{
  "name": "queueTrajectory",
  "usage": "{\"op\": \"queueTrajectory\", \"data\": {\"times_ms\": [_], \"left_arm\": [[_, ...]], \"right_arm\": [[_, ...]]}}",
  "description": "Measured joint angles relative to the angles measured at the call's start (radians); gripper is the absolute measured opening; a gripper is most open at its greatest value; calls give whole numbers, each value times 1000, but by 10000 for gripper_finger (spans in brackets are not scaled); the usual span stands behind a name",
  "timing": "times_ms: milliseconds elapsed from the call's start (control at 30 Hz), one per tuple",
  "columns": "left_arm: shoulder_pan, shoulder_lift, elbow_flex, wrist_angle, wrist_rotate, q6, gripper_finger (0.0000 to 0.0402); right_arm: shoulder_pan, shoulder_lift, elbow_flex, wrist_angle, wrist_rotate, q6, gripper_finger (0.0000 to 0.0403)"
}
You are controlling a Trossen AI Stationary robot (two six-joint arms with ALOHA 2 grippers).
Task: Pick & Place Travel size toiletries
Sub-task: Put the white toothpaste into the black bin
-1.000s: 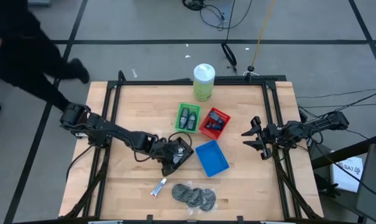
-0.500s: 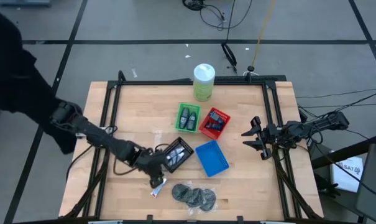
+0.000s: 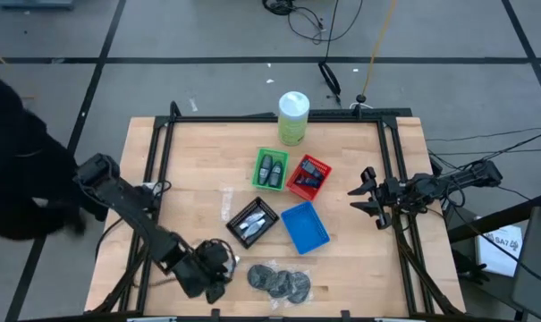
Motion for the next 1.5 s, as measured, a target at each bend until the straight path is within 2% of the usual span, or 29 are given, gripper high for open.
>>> {"op": "queueTrajectory", "data": {"times_ms": [200,333,700,1000,1300,1500], "left_arm": [[18,163,254,-304,103,-16,147],[48,240,340,-399,138,-25,147],[121,348,346,-402,228,-12,147],[147,363,346,-409,278,0,147],[153,363,347,-602,293,-60,147],[158,363,347,-605,277,-64,147]], "right_arm": [[0,0,0,1,0,1,141],[0,0,0,8,0,1,141],[0,0,0,8,0,1,141],[0,0,0,8,0,1,141],[0,0,0,8,0,1,141],[0,0,0,8,0,0,141]]}}
